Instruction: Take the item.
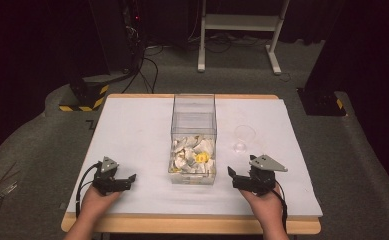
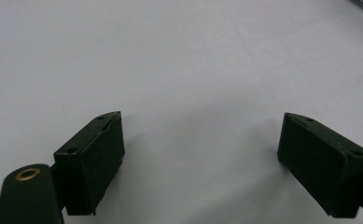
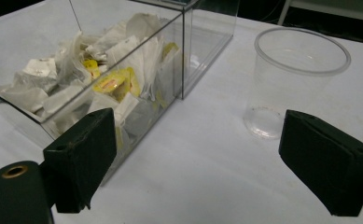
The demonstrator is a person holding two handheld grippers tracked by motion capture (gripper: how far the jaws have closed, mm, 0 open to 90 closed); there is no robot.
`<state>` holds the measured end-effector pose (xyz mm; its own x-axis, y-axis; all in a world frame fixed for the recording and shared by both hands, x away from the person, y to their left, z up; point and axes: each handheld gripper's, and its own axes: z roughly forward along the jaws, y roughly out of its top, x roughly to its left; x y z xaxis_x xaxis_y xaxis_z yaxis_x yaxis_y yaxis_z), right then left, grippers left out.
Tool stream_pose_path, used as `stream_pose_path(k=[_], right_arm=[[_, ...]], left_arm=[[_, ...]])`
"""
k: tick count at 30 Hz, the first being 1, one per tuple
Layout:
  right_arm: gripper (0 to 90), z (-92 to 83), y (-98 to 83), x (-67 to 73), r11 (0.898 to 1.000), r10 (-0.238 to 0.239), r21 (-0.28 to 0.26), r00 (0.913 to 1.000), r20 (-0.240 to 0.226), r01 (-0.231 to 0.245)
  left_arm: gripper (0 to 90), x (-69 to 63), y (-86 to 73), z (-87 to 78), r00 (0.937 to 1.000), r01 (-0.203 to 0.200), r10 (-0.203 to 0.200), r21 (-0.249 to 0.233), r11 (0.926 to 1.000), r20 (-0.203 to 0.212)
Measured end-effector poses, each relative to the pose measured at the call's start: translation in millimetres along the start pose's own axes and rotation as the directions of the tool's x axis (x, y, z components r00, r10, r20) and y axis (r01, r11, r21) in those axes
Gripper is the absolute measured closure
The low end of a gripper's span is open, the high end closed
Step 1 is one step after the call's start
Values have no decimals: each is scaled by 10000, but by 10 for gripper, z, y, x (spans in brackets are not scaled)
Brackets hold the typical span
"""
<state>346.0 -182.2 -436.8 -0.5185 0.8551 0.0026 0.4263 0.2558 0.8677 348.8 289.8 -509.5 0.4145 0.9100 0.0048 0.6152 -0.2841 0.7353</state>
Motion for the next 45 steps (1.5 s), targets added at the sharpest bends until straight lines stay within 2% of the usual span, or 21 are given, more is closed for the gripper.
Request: stream_pose_path(k=[8,18,31,45], right_arm=[[121,40,144,84,9997,-52,-242,9993,-366,43],[126,88,256,169,9995,-212,-238,9975,-671,196],[128,192,392,337,9987,-401,-371,9916,-1228,358],[130,318,509,482,9970,-729,-367,9864,-1476,682]], left_arm=[[148,-1,0,0,10000,-9,9,-6,10000,-4],[148,-1,0,0,10000,-10,10,-4,10000,-5],[148,2,1,-2,10000,-60,60,31,10000,-4],[147,-1,1,-1,10000,-57,57,10,10000,-19]])
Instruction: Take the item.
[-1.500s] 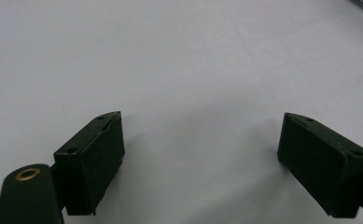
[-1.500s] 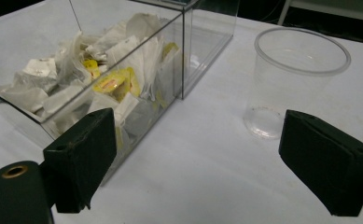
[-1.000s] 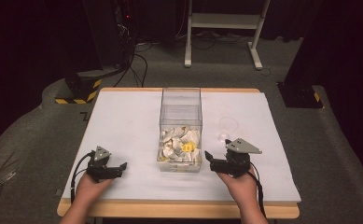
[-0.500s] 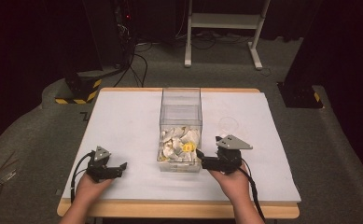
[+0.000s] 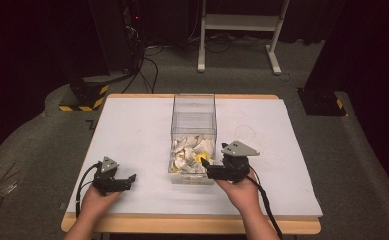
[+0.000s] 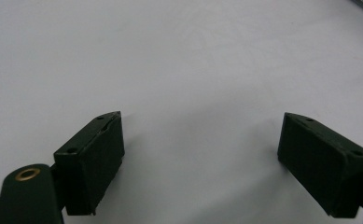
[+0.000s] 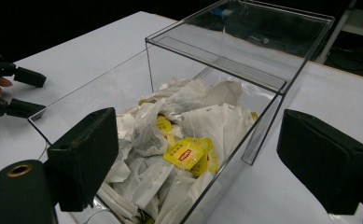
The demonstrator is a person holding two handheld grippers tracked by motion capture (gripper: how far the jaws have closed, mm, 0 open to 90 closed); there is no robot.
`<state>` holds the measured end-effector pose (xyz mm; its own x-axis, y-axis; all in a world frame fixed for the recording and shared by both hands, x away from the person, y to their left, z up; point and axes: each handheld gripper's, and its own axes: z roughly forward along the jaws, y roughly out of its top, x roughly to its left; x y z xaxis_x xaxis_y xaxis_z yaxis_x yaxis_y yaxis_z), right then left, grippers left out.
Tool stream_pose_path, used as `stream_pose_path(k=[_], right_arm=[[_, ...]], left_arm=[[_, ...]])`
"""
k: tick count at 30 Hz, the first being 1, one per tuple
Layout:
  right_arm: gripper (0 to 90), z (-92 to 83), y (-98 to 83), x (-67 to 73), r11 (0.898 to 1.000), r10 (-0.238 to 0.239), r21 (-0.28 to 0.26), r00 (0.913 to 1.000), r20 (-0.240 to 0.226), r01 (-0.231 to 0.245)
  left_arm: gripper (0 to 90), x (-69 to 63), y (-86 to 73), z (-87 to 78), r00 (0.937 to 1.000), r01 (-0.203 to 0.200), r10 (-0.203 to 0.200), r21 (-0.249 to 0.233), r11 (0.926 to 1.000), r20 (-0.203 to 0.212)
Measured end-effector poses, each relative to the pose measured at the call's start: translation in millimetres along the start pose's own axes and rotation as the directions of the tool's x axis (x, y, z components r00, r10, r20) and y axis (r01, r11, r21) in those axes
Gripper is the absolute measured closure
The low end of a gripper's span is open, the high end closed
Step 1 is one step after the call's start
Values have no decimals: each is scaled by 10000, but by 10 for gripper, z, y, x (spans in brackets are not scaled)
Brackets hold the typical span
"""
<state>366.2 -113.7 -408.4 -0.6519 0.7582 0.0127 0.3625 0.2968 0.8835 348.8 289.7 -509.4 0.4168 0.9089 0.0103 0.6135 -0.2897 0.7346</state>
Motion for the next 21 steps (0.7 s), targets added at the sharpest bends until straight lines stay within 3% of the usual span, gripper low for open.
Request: stream_pose_path(k=[21], right_arm=[[138,161,89,107,9998,-135,153,9994,-334,140]], left_arm=[[128,-6,2,1,9999,30,-30,1,10000,-131]])
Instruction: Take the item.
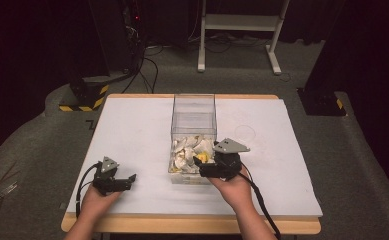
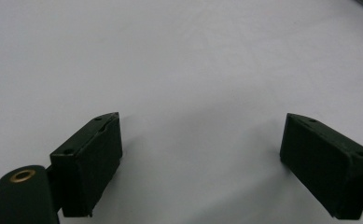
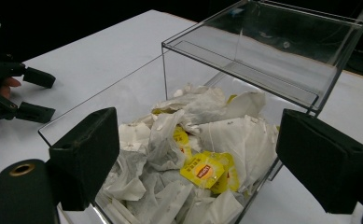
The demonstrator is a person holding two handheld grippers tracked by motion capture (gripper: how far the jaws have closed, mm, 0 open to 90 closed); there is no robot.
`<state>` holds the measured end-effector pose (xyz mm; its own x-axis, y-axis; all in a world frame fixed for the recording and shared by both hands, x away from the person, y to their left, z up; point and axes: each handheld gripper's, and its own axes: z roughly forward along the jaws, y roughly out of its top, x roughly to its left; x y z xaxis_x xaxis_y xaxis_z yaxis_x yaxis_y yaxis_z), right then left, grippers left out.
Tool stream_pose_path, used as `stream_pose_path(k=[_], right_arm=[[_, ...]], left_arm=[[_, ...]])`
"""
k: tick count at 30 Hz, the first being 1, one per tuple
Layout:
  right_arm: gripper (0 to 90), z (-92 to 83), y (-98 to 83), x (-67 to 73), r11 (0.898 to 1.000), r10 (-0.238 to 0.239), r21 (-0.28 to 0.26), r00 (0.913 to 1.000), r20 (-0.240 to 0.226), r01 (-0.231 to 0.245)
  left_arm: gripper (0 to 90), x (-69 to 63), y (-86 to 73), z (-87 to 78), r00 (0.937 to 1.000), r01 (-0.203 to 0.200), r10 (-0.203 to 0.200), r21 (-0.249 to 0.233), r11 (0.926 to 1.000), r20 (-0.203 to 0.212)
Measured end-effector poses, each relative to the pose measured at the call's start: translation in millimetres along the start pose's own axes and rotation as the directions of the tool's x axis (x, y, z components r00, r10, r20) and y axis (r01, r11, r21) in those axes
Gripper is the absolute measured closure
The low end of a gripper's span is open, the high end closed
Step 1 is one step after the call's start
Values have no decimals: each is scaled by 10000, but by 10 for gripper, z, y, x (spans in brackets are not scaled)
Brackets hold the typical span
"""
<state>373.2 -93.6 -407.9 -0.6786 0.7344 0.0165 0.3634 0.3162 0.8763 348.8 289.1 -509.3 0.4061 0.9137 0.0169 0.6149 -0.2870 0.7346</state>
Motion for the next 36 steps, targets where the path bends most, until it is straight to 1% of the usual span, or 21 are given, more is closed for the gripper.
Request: stream_pose_path(k=[8,12,14,17,18,22,25,29,30,33,36], right_arm=[[138,54,34,30,10000,-66,14,10000,-67,66],[138,87,45,55,10000,-75,51,9999,-144,76],[152,109,46,67,9999,-53,93,9997,-242,55],[158,140,53,90,9996,-203,210,9997,-140,206],[158,149,58,95,9995,-183,252,9997,-142,186],[159,185,78,102,9992,-148,356,9997,-189,155],[160,215,88,107,9987,-190,467,9998,-113,195],[160,250,93,112,9984,-148,550,9998,-157,156],[160,282,95,112,9979,-124,626,9997,-197,136],[174,327,94,100,9971,34,760,9995,-326,-9],[192,363,91,85,9962,195,858,9993,-326,-167]], left_arm=[[107,2,2,4,10000,42,-42,27,10000,-81],[101,1,2,4,9999,81,-81,46,10000,-91],[95,4,3,5,9999,93,-93,74,9999,-90],[84,4,4,9,9999,137,-136,86,9999,-101],[80,5,5,11,9997,194,-193,112,9997,-116],[79,4,5,13,9997,205,-204,99,9997,-123],[77,7,5,13,9997,190,-188,111,9998,-125],[76,6,5,14,9997,204,-203,108,9997,-128],[76,6,5,14,9997,198,-197,108,9997,-127],[76,5,4,14,9997,191,-190,108,9998,-124],[77,5,4,14,9998,185,-184,108,9998,-124]])
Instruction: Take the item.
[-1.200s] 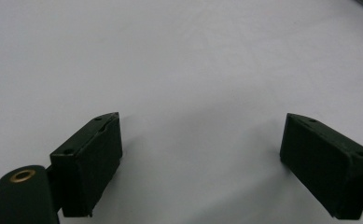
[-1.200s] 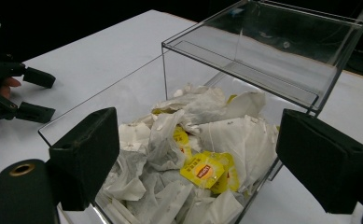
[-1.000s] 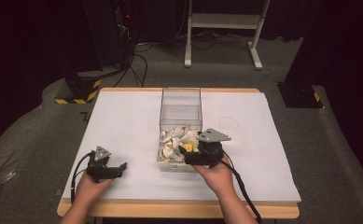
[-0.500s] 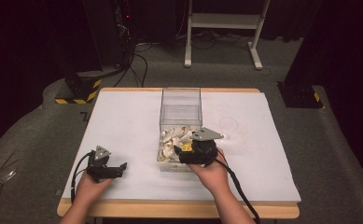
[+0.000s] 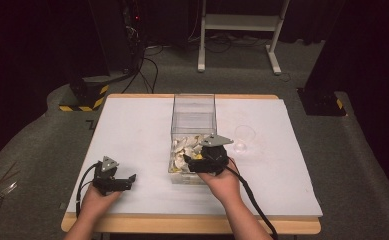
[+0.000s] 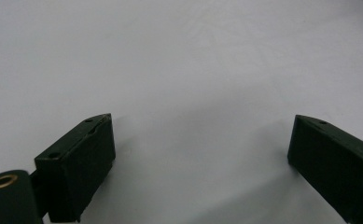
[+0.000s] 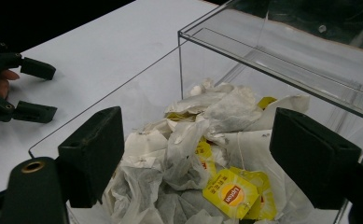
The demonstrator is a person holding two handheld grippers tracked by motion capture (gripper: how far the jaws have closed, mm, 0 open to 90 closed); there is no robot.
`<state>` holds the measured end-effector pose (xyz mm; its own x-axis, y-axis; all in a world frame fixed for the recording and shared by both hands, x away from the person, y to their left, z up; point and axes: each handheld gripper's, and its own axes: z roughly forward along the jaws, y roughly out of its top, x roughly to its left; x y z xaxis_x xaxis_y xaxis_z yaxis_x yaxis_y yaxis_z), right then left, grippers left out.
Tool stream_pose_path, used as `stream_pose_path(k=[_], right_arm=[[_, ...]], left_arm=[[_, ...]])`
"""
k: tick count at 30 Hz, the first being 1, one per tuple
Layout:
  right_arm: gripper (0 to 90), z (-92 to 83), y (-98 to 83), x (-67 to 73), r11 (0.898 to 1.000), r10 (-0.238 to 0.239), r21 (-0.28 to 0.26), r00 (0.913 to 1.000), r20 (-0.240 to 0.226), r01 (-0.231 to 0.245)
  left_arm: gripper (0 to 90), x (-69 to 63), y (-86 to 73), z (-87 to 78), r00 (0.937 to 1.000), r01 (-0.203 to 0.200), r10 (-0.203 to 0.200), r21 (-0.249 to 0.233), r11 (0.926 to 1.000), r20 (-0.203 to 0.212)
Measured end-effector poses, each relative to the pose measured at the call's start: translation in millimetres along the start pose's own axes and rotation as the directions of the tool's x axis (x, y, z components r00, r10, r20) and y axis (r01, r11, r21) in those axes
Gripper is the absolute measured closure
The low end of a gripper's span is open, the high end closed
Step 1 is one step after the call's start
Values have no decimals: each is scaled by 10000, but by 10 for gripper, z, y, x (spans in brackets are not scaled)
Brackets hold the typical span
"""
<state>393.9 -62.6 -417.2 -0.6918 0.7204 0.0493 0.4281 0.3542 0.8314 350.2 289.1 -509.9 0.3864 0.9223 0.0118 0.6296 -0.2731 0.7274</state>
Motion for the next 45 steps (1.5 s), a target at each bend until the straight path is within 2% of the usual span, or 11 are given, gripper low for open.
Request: stream_pose_path(k=[5,10,13,30,40,43,45], right_arm=[[198,27,0,-18,10000,80,52,9999,82,-80],[212,67,-5,-10,9996,-82,256,9998,155,78],[236,86,-6,-10,9990,-69,445,10000,71,65],[306,139,-33,-5,9965,-329,764,9994,-49,332],[439,137,-27,27,9949,-606,808,9981,-63,609],[451,153,-29,23,9936,-537,986,9985,-107,545],[498,164,-26,3,9924,-393,1159,9988,-281,423]], left_arm=[[81,0,0,-2,10000,-33,33,6,10000,1],[91,0,-2,-5,10000,-75,76,-16,10000,58],[93,0,-2,-6,9999,-81,81,-24,10000,75],[99,0,-3,-7,9999,-109,109,-44,9999,87],[99,1,-2,-8,9999,-111,111,-21,9999,109],[99,0,-2,-8,9999,-115,115,-22,9999,112],[99,-1,-2,-7,9999,-89,90,-43,10000,106]])
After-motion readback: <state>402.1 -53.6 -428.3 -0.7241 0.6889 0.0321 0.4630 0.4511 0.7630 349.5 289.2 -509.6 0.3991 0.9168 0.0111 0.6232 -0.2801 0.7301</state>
